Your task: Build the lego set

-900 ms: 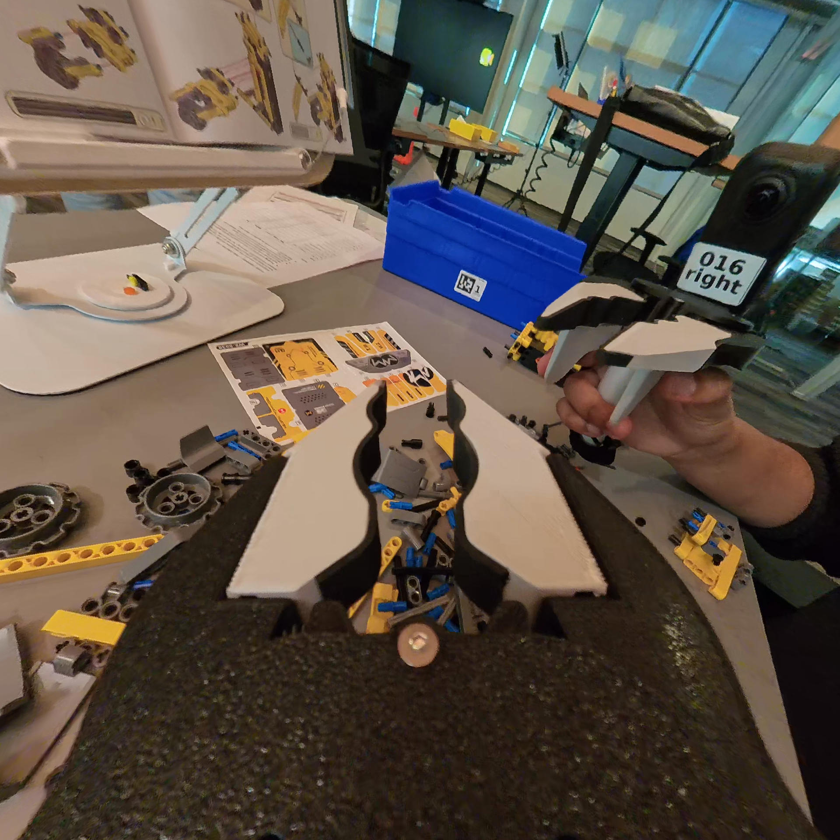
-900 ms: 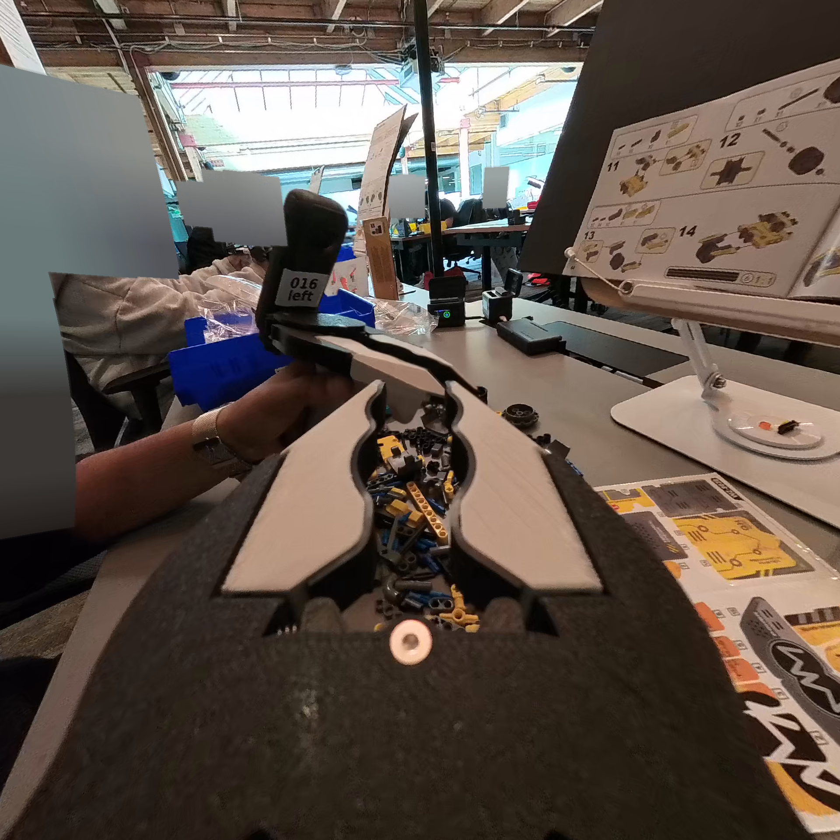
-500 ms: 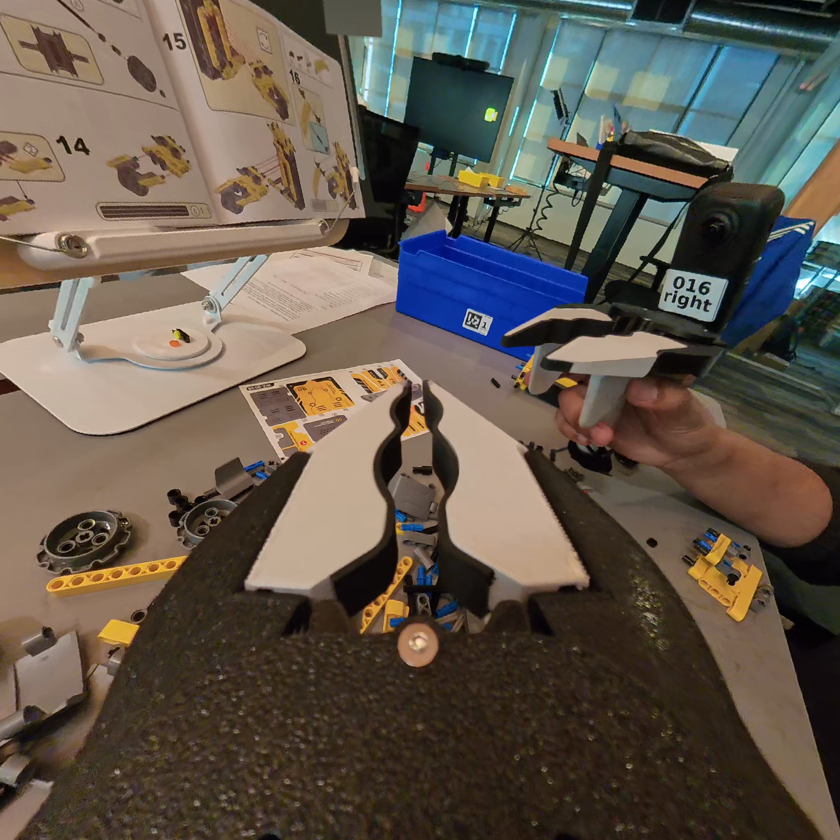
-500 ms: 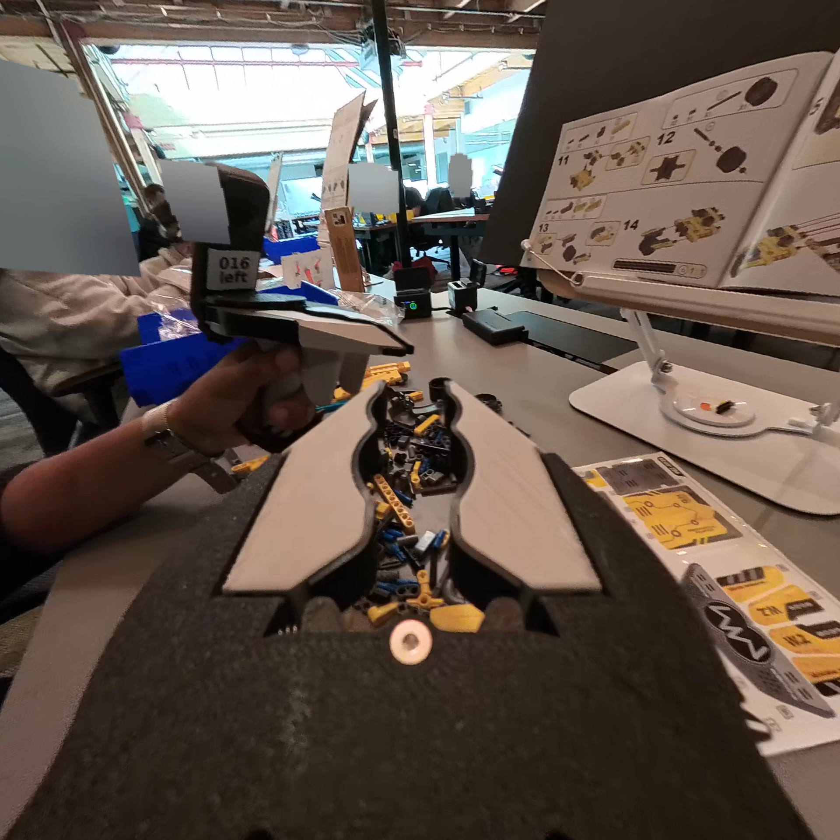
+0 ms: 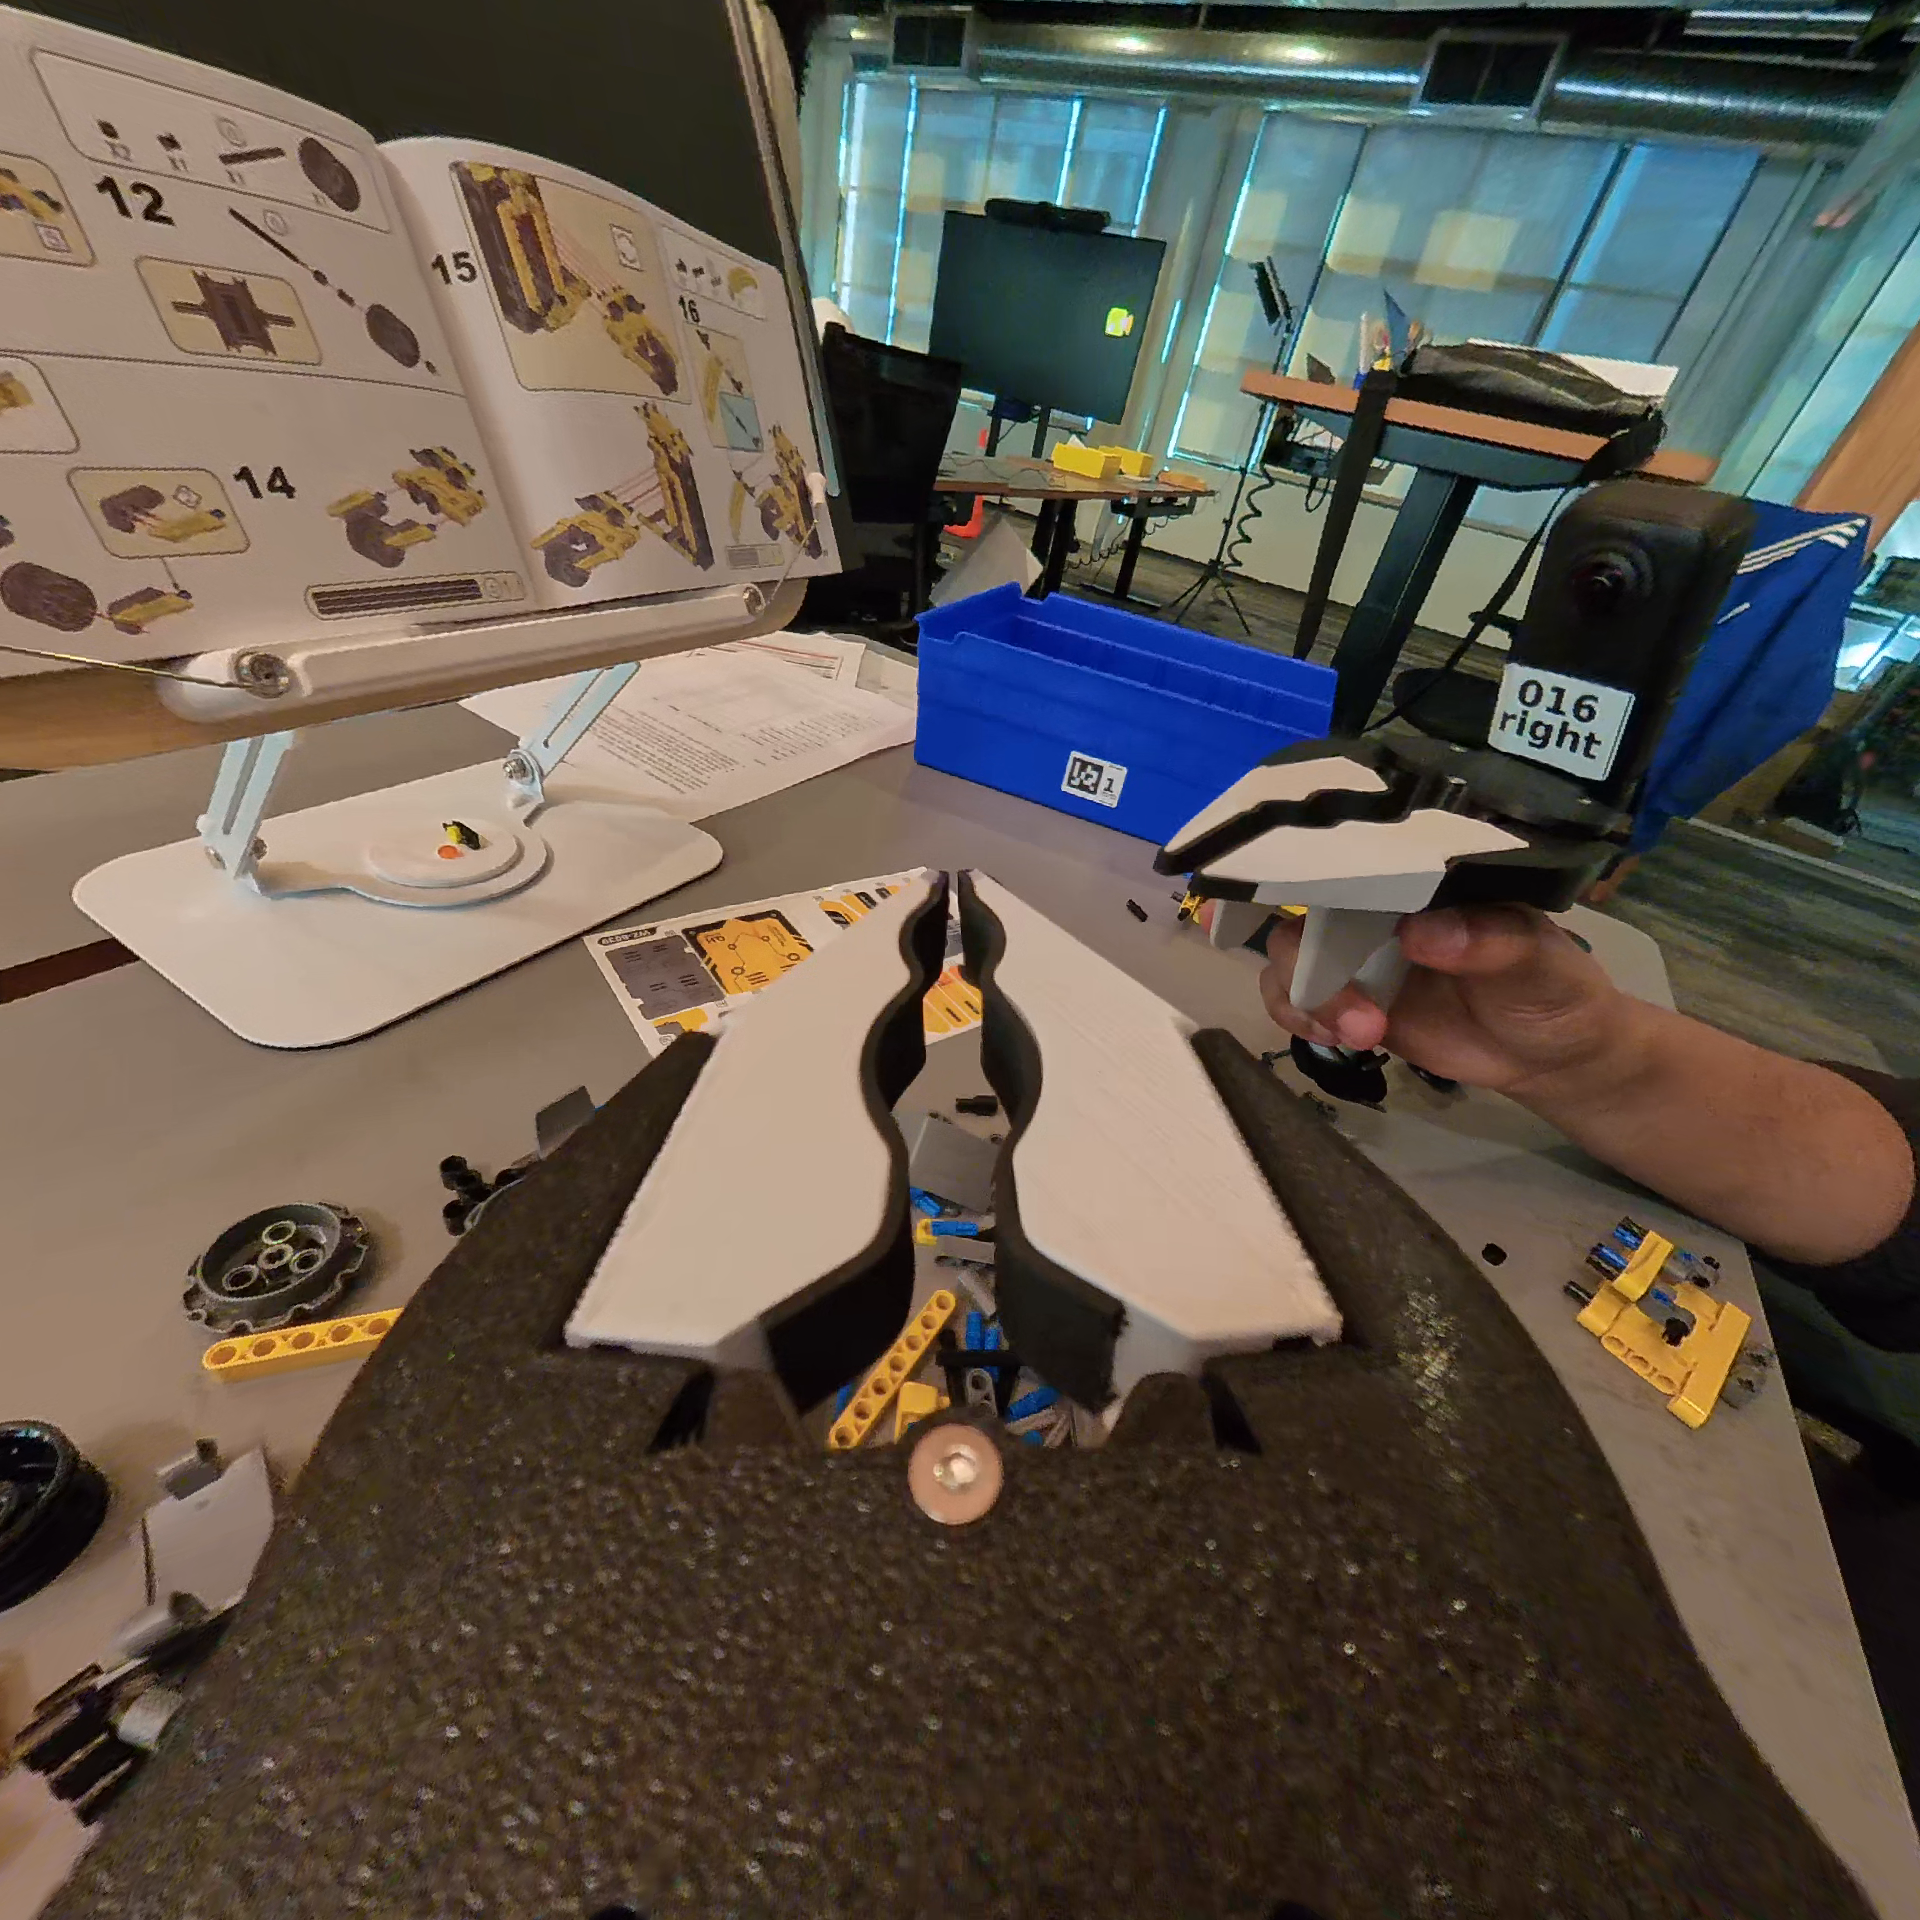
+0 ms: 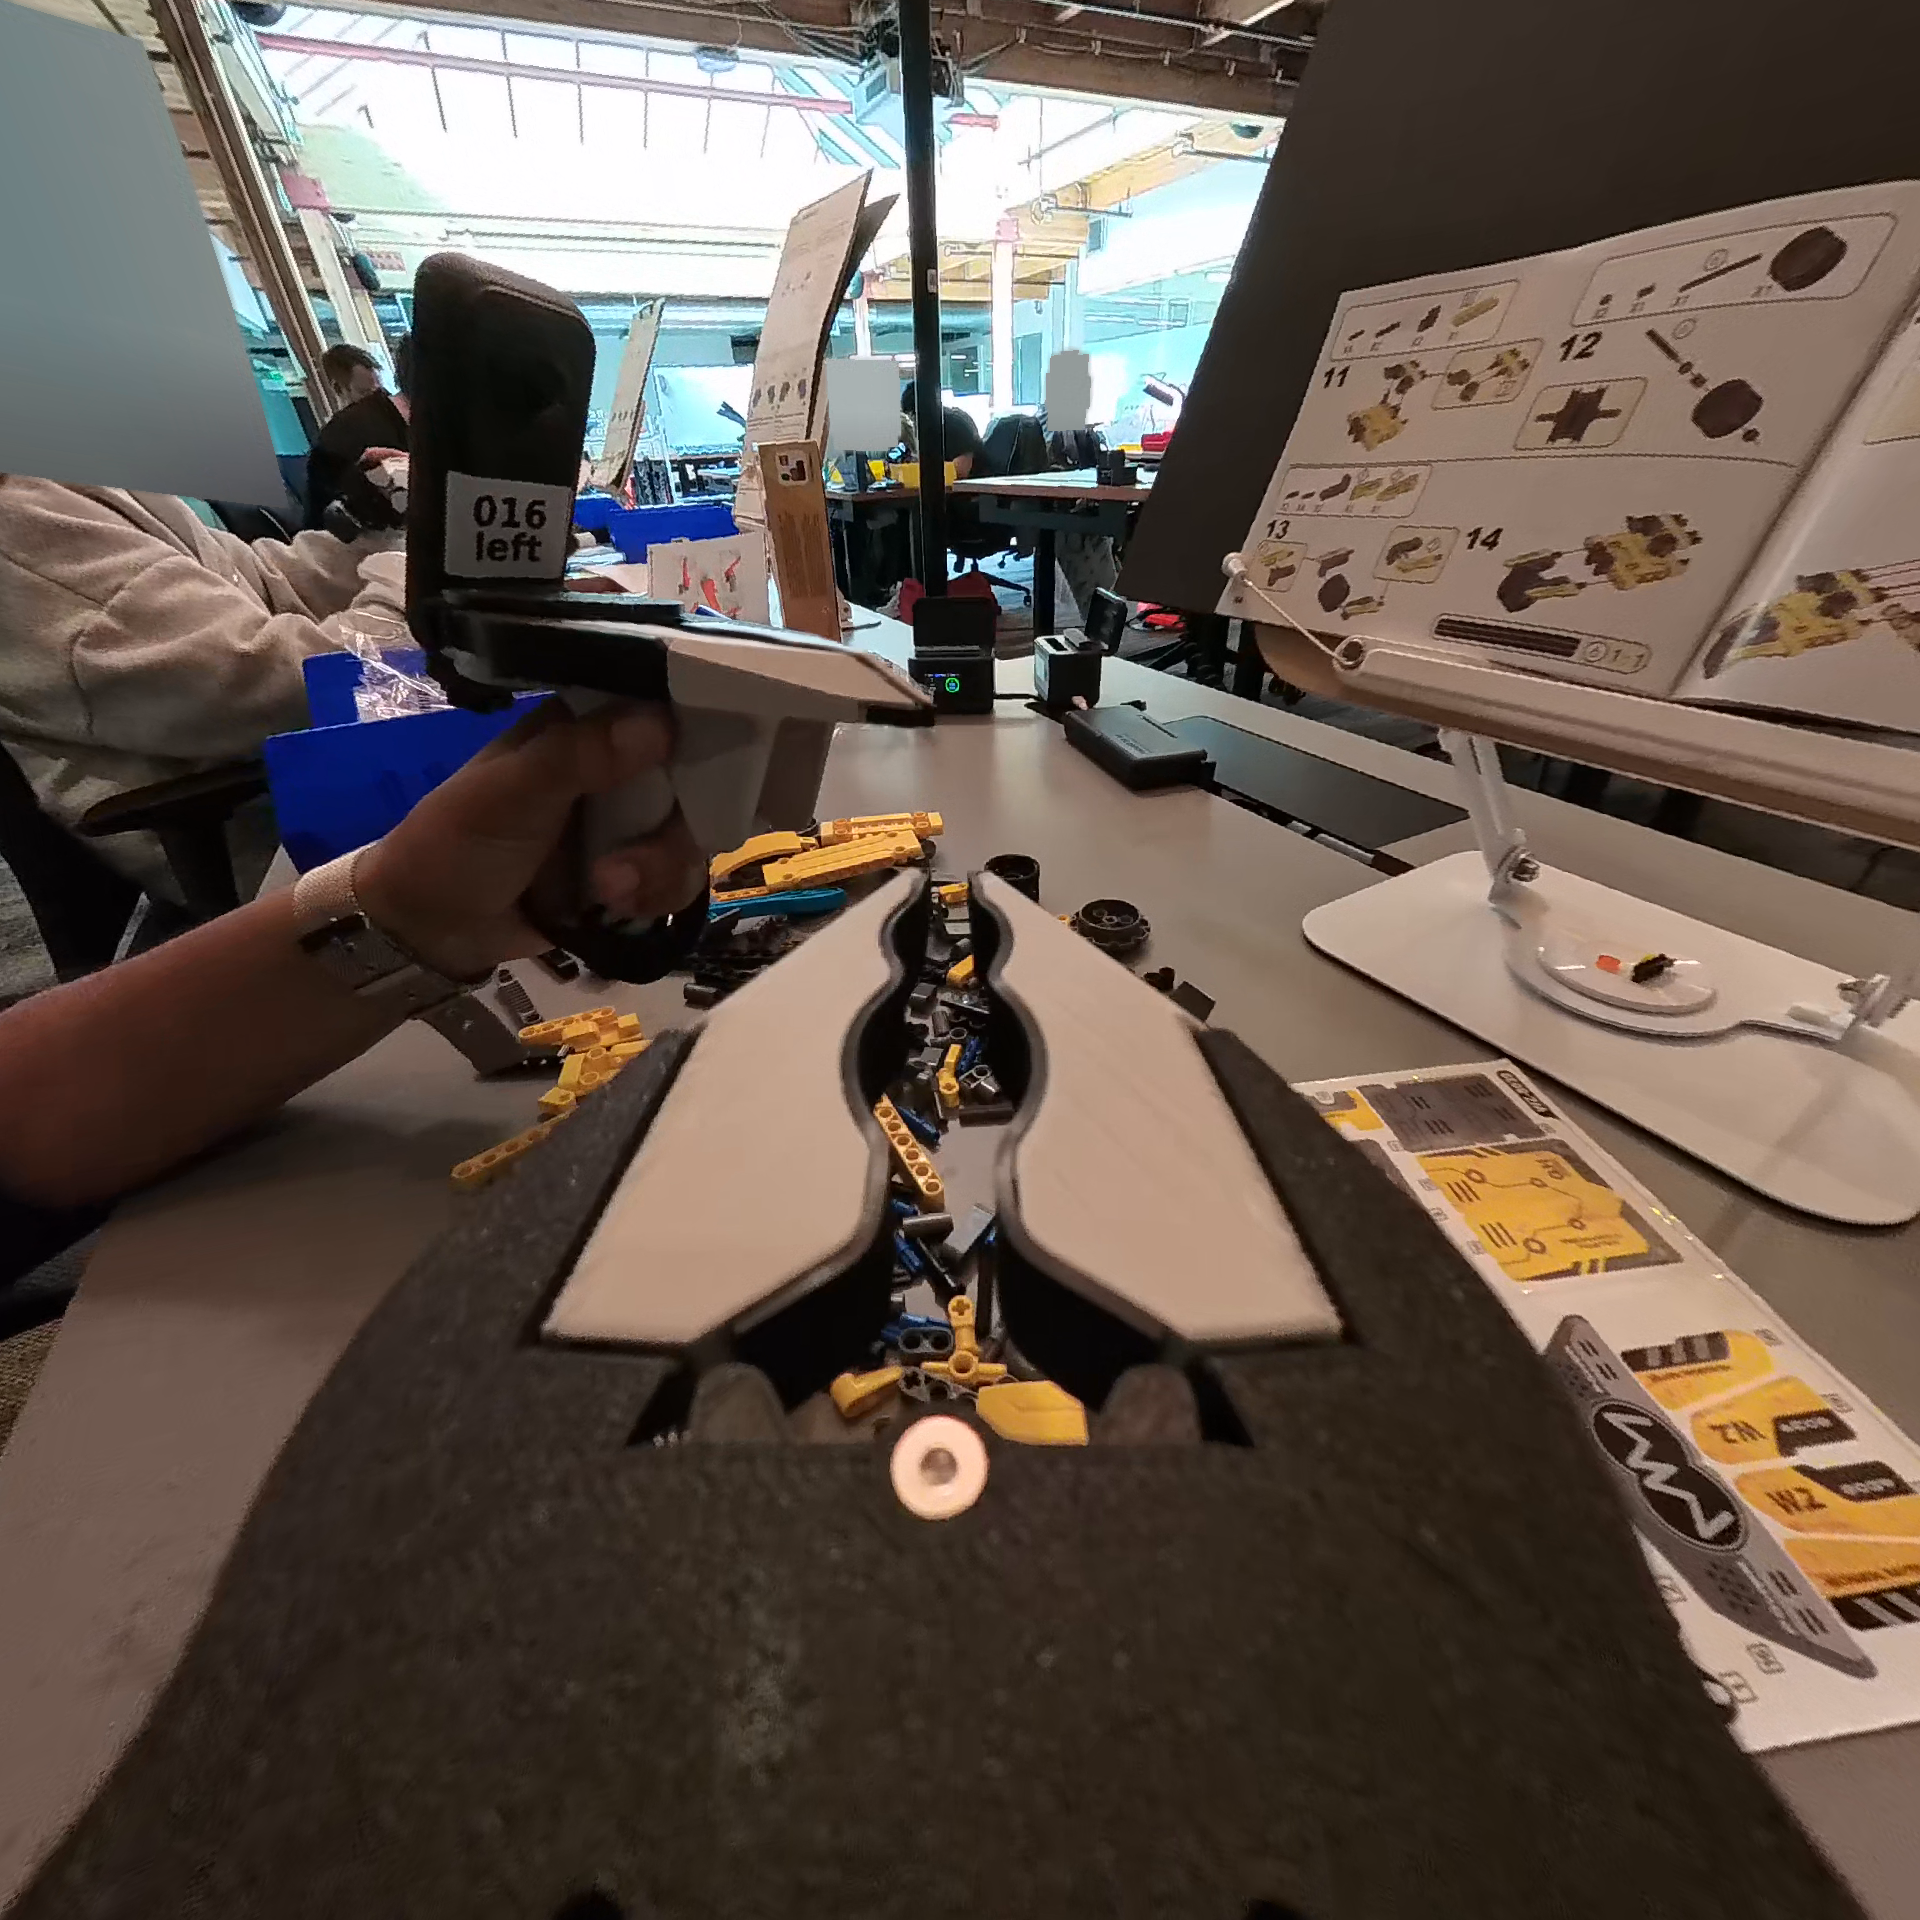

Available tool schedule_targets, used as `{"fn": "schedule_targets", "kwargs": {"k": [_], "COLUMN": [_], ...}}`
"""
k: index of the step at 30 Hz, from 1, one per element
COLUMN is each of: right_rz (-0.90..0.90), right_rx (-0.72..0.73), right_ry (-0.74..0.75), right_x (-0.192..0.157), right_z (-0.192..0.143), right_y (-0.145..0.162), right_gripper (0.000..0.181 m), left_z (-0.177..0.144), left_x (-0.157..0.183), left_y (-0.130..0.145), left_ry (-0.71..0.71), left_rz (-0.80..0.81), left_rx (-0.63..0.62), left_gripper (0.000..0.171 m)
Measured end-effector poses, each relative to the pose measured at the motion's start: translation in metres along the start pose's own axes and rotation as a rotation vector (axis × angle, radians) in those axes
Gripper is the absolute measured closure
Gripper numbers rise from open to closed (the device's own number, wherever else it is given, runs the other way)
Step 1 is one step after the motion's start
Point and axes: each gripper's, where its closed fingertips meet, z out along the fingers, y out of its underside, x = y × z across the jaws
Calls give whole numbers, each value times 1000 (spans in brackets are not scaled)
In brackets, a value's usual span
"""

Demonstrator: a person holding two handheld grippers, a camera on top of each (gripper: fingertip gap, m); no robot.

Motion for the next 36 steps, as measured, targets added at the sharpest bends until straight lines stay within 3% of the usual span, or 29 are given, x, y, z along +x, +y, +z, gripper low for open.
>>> {"fn": "schedule_targets", "kwargs": {"k": [14, 36], "right_rz": [24, 15], "right_rx": [-20, 8], "right_ry": [-36, -27], "right_x": [-11, -12], "right_z": [6, 4], "right_y": [8, 1], "right_gripper": [173, 174], "left_z": [18, 21], "left_x": [0, 2], "left_y": [32, 37], "left_ry": [2, 10], "left_rz": [3, 3], "left_rx": [-130, -148], "left_gripper": [169, 168]}}
